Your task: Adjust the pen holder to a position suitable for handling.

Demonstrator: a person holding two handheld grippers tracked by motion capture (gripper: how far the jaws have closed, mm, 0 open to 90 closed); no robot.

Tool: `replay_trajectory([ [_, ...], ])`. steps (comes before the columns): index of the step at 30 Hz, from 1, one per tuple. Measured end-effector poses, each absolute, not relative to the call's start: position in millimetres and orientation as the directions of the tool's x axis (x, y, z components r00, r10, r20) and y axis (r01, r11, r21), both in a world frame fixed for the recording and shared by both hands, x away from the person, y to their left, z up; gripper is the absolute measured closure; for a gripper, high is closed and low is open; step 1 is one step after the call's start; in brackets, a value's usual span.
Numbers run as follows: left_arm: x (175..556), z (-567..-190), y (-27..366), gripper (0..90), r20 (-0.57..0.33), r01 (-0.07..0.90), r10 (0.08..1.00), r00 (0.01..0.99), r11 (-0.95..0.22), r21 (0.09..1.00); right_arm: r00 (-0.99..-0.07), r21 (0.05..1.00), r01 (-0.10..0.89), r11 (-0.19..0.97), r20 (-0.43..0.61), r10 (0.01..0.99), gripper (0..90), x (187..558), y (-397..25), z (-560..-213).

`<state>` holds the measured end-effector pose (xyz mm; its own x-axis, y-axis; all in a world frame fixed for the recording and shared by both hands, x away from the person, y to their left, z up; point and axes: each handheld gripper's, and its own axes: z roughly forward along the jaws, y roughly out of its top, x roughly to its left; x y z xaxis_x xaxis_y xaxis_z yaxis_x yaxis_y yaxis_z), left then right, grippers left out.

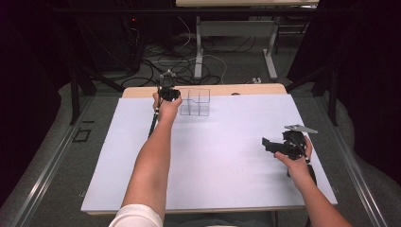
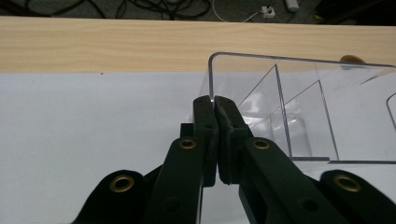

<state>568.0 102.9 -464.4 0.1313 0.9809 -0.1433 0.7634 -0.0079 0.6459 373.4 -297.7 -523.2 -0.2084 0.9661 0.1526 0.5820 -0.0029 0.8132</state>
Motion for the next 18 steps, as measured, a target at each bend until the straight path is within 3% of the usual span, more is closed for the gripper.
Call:
replay_trajectory([
  [18, 542, -461, 108, 88.9, -0.180, 0.788, 0.979, 0.101, 0.032, 0.615, -0.221, 0.809, 0.588, 0.011, 0.147, 0.964, 0.0, 374, -294, -525],
])
